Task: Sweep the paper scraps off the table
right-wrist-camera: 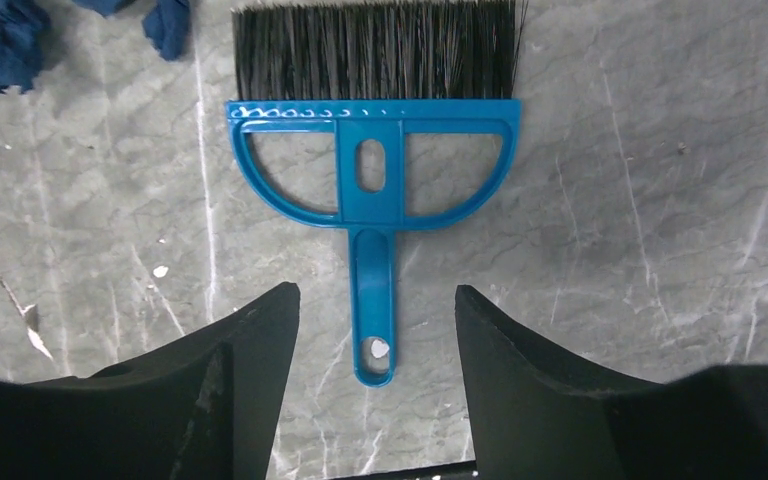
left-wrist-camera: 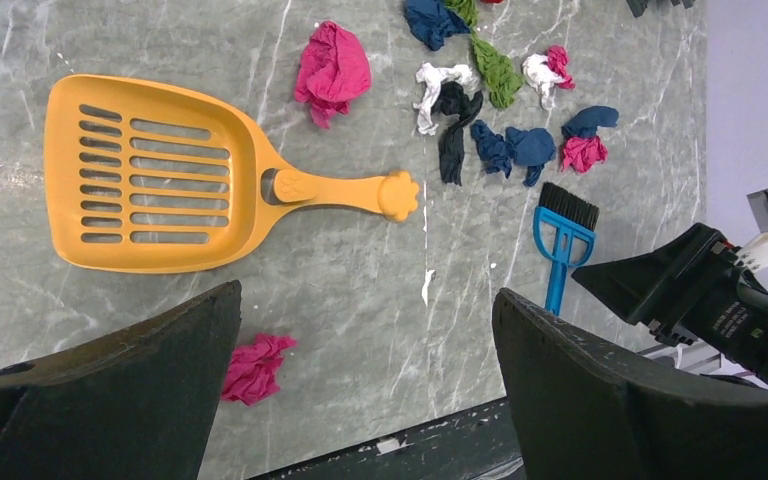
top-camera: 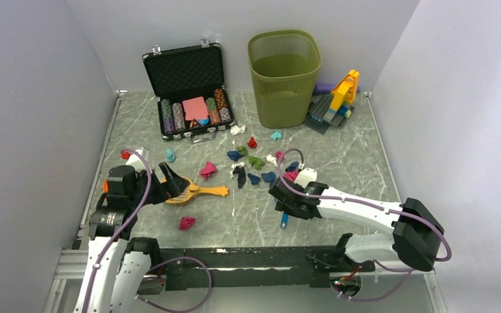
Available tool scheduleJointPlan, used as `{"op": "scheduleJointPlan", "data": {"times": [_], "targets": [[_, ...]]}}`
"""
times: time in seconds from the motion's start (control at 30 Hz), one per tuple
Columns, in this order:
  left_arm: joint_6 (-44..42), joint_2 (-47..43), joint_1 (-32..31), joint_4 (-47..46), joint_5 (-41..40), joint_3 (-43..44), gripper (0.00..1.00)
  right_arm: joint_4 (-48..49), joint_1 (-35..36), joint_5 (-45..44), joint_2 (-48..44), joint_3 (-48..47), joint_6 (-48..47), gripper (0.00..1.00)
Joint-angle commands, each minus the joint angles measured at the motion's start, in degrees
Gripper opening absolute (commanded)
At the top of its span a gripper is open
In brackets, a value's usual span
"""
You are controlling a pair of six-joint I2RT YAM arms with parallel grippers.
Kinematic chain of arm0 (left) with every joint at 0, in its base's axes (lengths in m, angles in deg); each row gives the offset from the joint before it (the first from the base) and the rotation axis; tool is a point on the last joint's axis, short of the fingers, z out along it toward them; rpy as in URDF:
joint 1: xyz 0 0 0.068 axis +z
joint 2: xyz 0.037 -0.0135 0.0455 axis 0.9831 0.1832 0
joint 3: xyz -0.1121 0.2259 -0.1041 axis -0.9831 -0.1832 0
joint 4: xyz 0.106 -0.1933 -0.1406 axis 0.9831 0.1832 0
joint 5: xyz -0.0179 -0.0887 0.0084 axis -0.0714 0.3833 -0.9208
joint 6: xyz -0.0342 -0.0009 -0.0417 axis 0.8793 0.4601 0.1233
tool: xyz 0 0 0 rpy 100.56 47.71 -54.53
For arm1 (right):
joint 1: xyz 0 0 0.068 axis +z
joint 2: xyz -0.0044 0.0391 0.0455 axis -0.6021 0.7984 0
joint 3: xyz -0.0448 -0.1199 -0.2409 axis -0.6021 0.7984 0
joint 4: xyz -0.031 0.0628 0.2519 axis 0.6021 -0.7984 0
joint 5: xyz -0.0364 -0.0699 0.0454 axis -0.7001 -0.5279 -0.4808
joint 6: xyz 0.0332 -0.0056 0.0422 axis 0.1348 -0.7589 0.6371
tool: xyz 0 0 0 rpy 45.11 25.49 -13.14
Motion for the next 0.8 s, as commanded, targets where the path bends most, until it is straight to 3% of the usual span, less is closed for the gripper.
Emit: {"op": "scheduleJointPlan", "data": {"times": [0.0,0.47,0.6,0.77], "targets": [[-1.2,-0.7,0.0,-1.4,1.4,-0.2,0.99,6.0,0.4,1.2,-0.6,3.0,2.2,0.62],[-1.5,-0.6,0.0,-2.1,2.0,-0.6,1.0,7.8,0.4,-0.5,8.6,2.2,2.7,0.54],[-1.6,-0.5,0.0,-2.2,1.9,-0.5,0.99,10.1,-0.1,-0.3,9.3,3.8,3.1,0.4],[-1.7,-0.2,0.0,-2.3,1.8,-0.4,0.99,9.3,-0.7,-0.5,8.8,2.9,2.7,0.0]]}}
